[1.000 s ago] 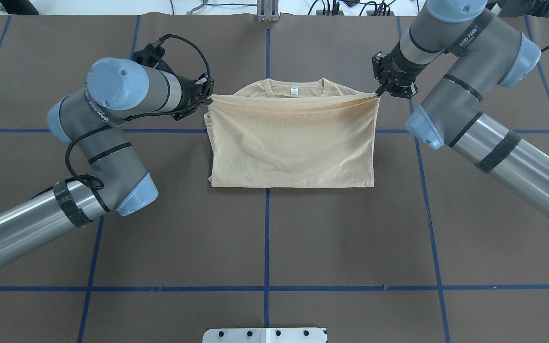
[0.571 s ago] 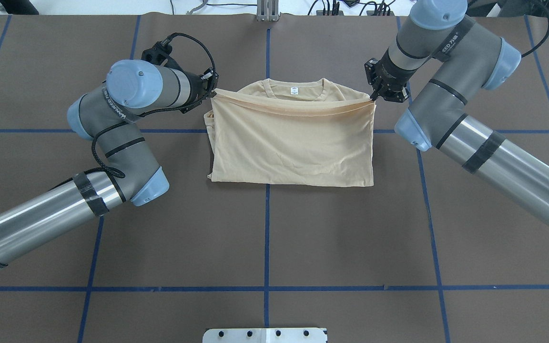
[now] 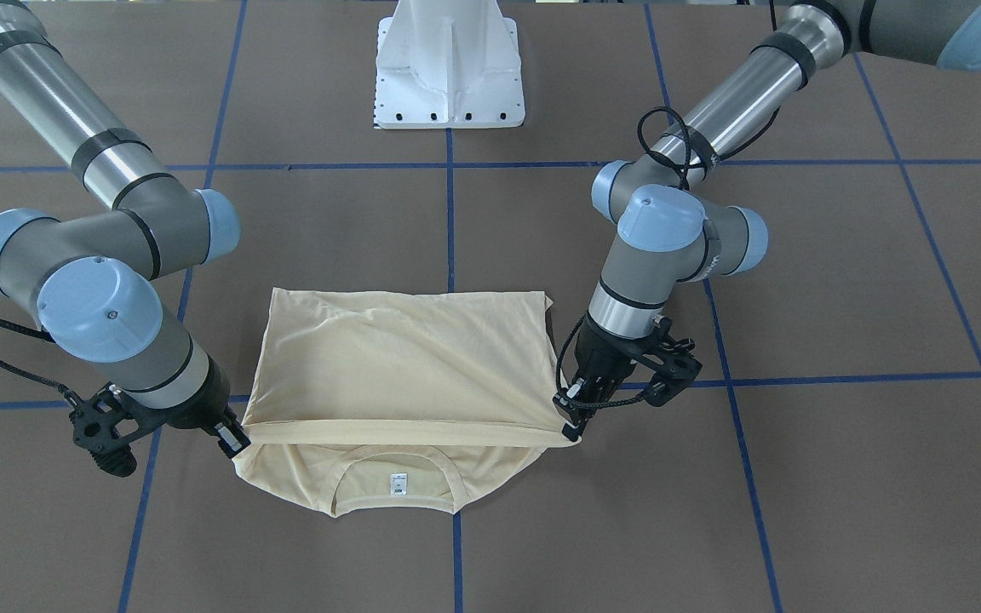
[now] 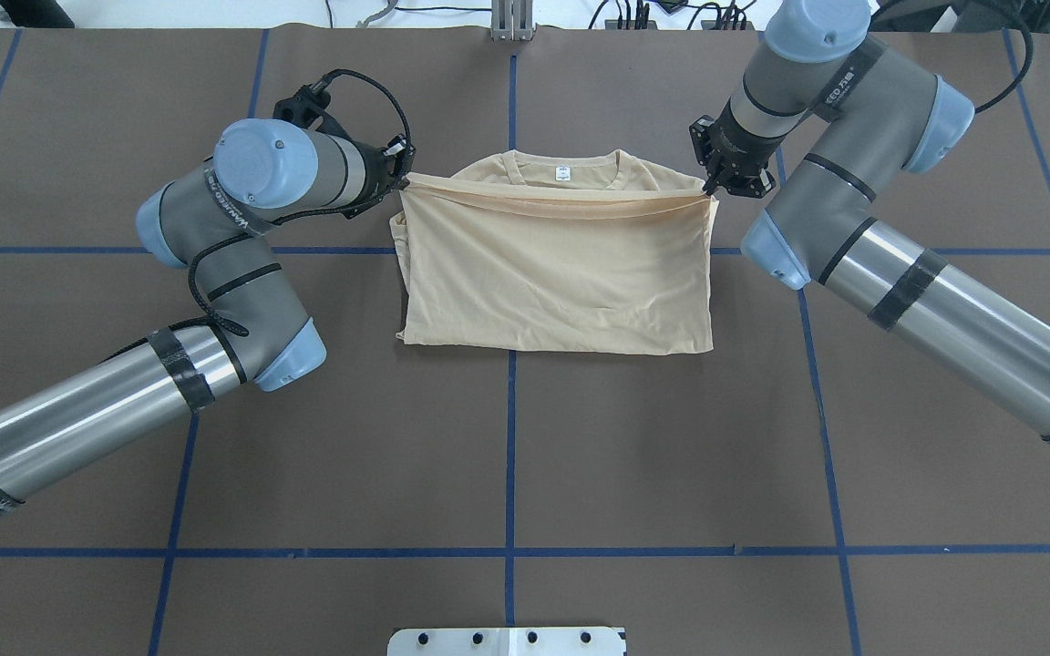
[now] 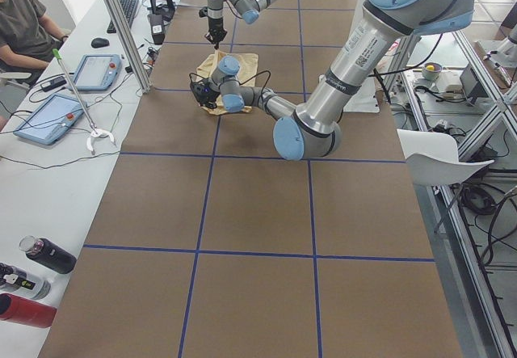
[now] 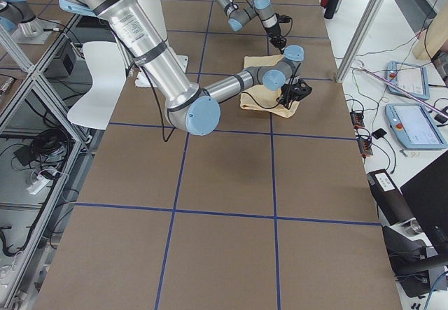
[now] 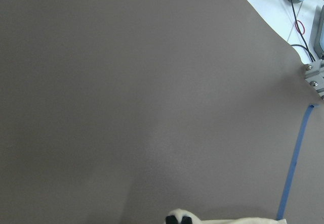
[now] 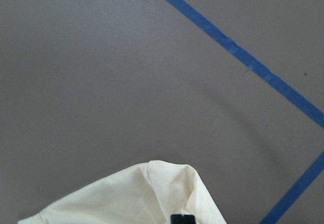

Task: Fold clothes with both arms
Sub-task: 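Lower the hem onto the collar edge with both grippers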

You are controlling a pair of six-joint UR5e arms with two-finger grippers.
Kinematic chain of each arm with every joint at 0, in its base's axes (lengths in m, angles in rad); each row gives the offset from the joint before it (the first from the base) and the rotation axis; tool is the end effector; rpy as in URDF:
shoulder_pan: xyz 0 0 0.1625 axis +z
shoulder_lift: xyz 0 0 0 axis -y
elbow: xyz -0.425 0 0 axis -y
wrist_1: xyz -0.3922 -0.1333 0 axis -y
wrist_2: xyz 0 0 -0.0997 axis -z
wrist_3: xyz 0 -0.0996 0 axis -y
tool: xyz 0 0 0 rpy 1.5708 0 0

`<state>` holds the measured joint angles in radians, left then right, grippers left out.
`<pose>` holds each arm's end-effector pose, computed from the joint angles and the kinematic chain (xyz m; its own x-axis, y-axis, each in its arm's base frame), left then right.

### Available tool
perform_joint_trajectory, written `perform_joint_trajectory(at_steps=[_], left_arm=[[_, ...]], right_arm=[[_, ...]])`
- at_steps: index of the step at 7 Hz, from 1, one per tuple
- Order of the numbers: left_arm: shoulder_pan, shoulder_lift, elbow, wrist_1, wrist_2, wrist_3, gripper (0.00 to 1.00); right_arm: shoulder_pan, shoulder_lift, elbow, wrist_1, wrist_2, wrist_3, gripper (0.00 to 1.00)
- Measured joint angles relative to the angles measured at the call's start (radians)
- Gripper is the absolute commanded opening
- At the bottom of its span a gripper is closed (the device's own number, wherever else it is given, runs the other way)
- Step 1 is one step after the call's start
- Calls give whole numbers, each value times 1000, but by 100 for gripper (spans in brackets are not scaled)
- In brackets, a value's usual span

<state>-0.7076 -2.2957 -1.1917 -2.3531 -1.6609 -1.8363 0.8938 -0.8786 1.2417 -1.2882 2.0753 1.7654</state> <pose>0.5143 -0.6035 0.3001 0.1605 -0.4811 -0.8618 0.6505 0.7083 -0.2743 -0.4160 -0.6535 0.3600 0.3942 0.7607 0.5157 -0.5874 0.6401 -0.4951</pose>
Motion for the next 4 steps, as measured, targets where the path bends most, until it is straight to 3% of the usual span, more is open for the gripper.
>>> perform_joint_trajectory(at_steps=[1,2,4], left_arm=[[0,-2,1,0,0,1,7],[0,-2,2,0,0,1,29],[-1,-2,9,-11,2,2,57]], right_arm=[[0,12,-10,1,-2,0,0],[-1,20,-18,1,-3,0,35],[0,30,-29,2,-8,1,99]])
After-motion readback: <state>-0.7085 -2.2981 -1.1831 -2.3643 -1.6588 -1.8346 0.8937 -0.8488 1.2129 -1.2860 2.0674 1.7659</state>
